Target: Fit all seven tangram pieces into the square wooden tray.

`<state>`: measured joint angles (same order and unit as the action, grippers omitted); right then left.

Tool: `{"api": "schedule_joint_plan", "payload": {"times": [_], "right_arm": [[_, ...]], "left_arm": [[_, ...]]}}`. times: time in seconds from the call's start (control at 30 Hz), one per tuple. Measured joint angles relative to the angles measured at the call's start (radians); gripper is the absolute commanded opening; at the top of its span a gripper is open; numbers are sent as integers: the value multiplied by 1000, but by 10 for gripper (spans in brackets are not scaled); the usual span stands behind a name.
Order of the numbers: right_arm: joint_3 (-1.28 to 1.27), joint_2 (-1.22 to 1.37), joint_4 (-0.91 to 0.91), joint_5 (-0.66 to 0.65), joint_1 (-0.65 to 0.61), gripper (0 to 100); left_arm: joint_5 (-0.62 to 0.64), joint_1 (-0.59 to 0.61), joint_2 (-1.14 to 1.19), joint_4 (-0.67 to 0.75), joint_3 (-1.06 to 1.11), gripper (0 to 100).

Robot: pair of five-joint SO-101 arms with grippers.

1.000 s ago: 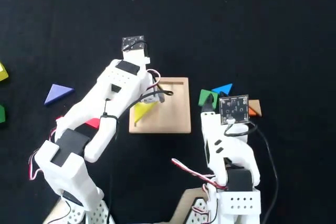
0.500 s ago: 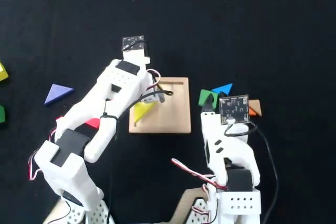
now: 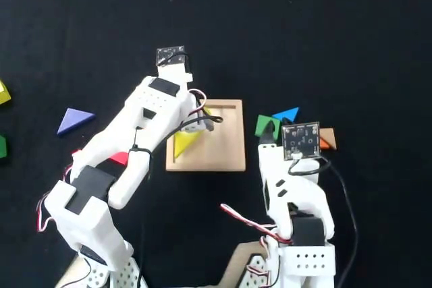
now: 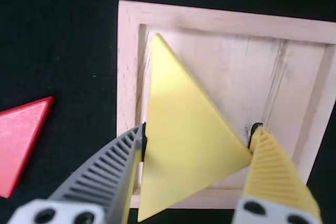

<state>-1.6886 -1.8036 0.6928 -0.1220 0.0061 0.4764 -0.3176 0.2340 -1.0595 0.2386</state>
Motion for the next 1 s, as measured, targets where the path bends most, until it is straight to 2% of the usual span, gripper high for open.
{"api": "schedule_joint_plan", "payload": {"times": [0.23,0.5,0.63,1.0], "right_arm": [[0,0,0,0,0,96],[0,0,0,0,0,96],[0,0,0,0,0,96],[0,0,0,0,0,96]], "left_arm": [[0,3,0,0,0,290],[-3,81,0,0,0,291],[-72,77,20,0,0,291],[-44,61,95,0,-15,291]]}}
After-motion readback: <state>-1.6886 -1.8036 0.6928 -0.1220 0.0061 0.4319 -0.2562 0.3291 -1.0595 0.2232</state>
